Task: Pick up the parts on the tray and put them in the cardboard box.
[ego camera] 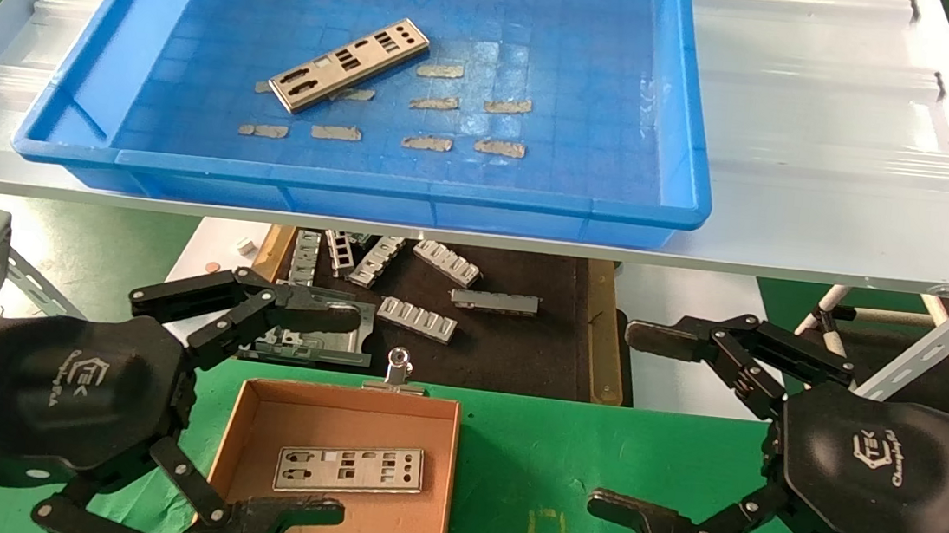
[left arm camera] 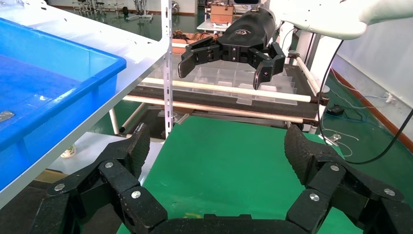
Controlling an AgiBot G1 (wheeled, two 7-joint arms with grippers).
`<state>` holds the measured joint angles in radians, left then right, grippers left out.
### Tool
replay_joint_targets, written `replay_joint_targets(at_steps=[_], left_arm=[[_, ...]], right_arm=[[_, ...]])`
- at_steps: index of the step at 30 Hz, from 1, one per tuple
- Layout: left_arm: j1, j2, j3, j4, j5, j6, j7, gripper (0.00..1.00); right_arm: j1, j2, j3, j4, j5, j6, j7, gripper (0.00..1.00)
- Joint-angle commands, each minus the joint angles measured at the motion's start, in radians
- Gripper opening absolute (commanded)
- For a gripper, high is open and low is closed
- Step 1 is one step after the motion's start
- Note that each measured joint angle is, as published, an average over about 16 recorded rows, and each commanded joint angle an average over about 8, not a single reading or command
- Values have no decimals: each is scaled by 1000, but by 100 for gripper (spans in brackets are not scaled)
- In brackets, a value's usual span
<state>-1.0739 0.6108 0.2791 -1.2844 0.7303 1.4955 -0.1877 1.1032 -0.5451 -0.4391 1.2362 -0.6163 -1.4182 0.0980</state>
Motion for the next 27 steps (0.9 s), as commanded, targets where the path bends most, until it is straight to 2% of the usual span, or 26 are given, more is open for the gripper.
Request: replay_joint_targets(at_steps=[1, 27], left_arm=[[0, 0, 0, 0, 0, 0, 0, 100], [-1, 1, 1, 2, 1, 0, 1, 100]], right_arm=[[0, 0, 0, 0, 0, 0, 0, 100], [0, 0, 0, 0, 0, 0, 0, 100]])
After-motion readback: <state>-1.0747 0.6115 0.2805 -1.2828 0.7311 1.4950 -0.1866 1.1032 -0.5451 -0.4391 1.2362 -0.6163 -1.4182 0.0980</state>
